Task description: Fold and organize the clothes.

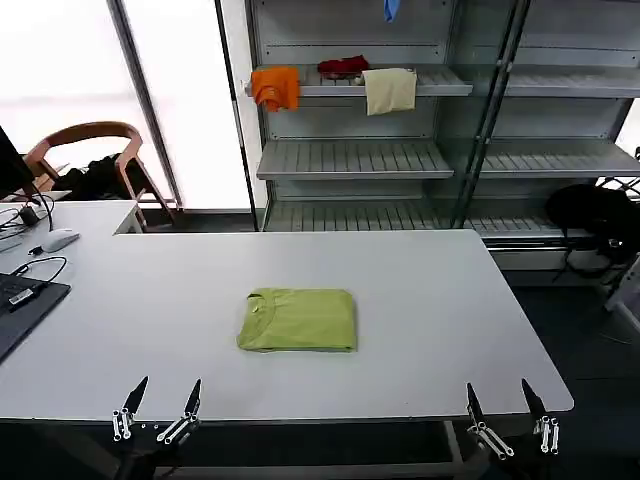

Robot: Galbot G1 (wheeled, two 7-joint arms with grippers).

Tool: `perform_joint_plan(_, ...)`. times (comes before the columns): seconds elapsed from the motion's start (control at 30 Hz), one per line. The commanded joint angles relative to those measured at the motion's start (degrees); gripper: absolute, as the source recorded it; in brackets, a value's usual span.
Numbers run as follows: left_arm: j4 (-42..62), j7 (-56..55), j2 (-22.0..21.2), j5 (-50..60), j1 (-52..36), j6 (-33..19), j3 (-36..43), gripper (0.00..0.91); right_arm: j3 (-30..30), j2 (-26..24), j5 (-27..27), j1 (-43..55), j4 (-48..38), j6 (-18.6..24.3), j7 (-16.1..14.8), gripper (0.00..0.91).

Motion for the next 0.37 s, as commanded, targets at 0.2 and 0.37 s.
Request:
perform_joint_plan(0.2, 0.6, 2.2, 0.1, -1.3, 0.7, -2.4, -1.6, 0.907, 0.9, -0.6, 0.6, -0.6, 0.3, 0.2, -0.3, 0.907)
perform_joint_plan(0.37, 0.5, 2.1, 0.1, -1.3, 1.0, -2.6, -2.1, 0.907, 0.9, -0.8, 0.6, -0.7, 0.3, 0.2, -0.6, 0.907)
